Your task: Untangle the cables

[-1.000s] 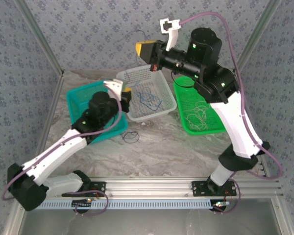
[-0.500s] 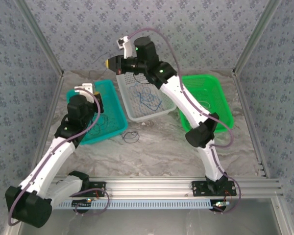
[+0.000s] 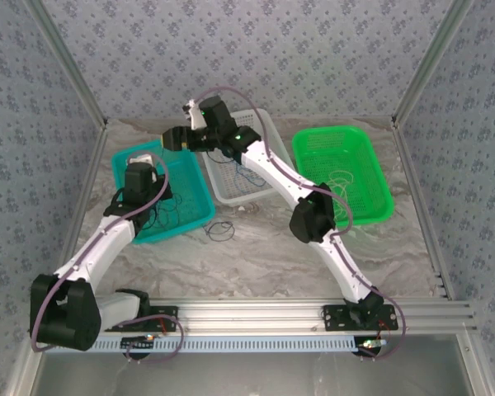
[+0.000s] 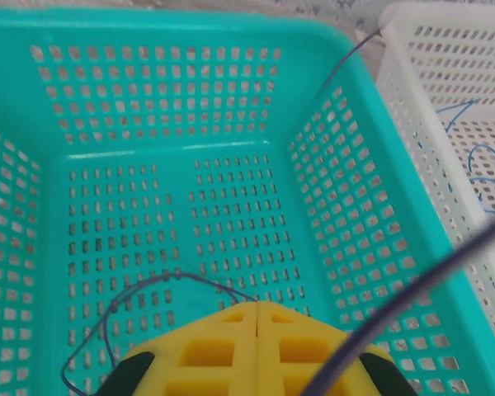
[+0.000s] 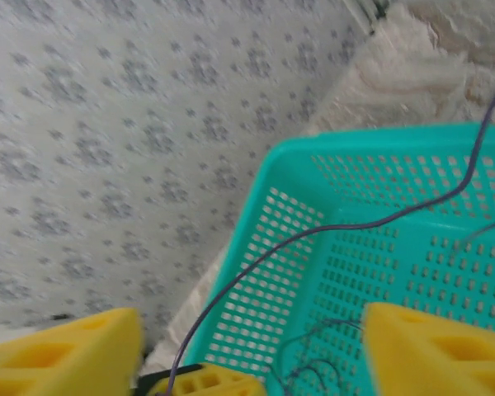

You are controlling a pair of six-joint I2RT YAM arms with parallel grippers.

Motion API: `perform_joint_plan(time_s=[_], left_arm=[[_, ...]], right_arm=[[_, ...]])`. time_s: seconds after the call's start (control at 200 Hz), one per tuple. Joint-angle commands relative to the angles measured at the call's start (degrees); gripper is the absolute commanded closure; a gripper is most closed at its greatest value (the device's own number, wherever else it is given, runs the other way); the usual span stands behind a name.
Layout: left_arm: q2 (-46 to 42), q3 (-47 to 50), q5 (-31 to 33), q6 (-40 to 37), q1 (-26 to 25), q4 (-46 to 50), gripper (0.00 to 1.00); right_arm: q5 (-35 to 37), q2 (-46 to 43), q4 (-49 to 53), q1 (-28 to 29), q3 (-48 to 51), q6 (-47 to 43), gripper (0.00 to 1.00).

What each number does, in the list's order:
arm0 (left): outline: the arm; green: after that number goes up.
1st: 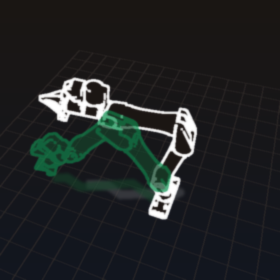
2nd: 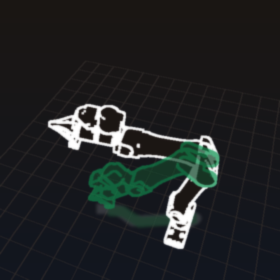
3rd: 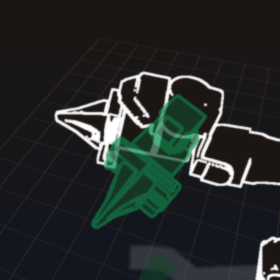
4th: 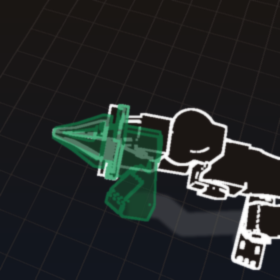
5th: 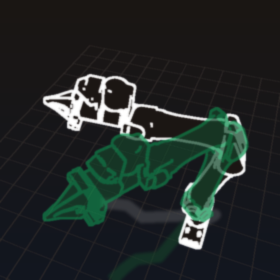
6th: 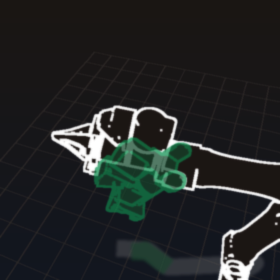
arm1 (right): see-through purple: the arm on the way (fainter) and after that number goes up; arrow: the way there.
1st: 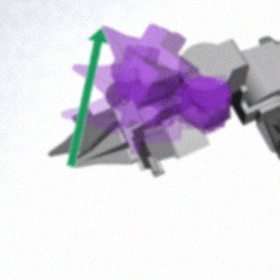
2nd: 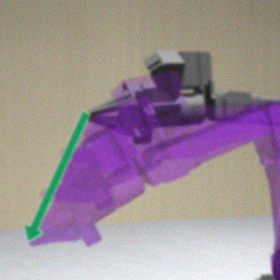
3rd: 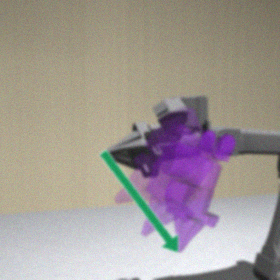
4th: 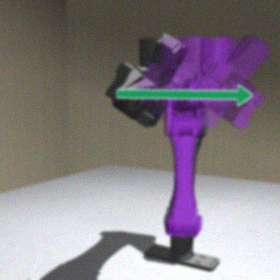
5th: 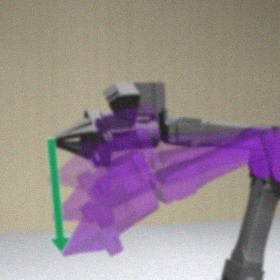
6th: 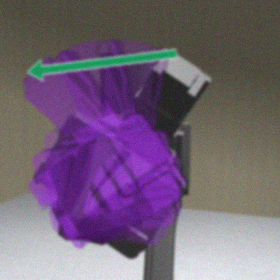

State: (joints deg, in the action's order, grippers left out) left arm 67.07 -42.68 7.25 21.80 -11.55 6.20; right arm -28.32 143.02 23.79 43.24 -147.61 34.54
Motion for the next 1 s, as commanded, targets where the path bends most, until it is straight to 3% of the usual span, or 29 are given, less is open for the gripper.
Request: perform_joint_plan(time_s=[0.0, 0.2, 0.3, 0.375, 0.465, 0.55, 0.665, 0.78, 0.819, 0.929, 0.994], left_arm=[[0.84, 0.62, -2.70, 3.17, 0.56, 2.43, 1.00], [3.45, -0.50, -3.05, 5.53, 1.15, 6.20, 0.98], [4.96, -2.76, -3.54, 6.12, 1.79, 9.93, 0.74], [5.52, -4.50, -4.16, 5.58, 1.82, 12.25, 0.37], [4.98, -5.84, -5.10, 5.36, 1.80, 14.09, 0.21], [3.85, -6.13, -5.45, 6.18, 1.77, 14.67, 0.01], [1.86, -6.35, -6.33, 7.06, 1.80, 15.98, 0.01], [-1.62, -5.96, -7.58, 7.80, 1.35, 16.69, 0.00], [-3.01, -5.86, -7.85, 7.89, 0.95, 17.03, 0.01], [-7.11, -4.87, -8.70, 9.30, 0.00, 17.73, 0.01], [-9.28, -3.60, -10.31, 10.53, -0.44, 17.50, 0.01]], right_arm=[[-0.20, 1.95, 1.29, -0.37, -2.84, 2.42, 0.02], [3.33, -2.85, 9.04, -1.44, -3.30, -2.74, 0.00], [6.20, -7.82, 16.82, -1.34, -2.23, -9.02, 0.01], [8.00, -12.94, 21.65, -1.04, 2.66, -13.51, 0.04], [11.59, -21.35, 24.03, -0.42, 14.40, -16.99, 0.08], [14.48, -30.95, 19.92, -0.01, 29.55, -17.76, 0.14], [18.52, -43.32, 13.20, 1.26, 49.60, -21.77, 0.22], [22.06, -51.36, 12.13, 2.98, 61.43, -26.73, 0.33], [23.64, -53.56, 12.79, 4.13, 64.47, -30.34, 0.34], [36.33, -58.01, 11.81, 9.62, 74.77, -41.49, 0.34], [38.32, -59.69, 8.31, 11.68, 80.37, -44.88, 0.32]])
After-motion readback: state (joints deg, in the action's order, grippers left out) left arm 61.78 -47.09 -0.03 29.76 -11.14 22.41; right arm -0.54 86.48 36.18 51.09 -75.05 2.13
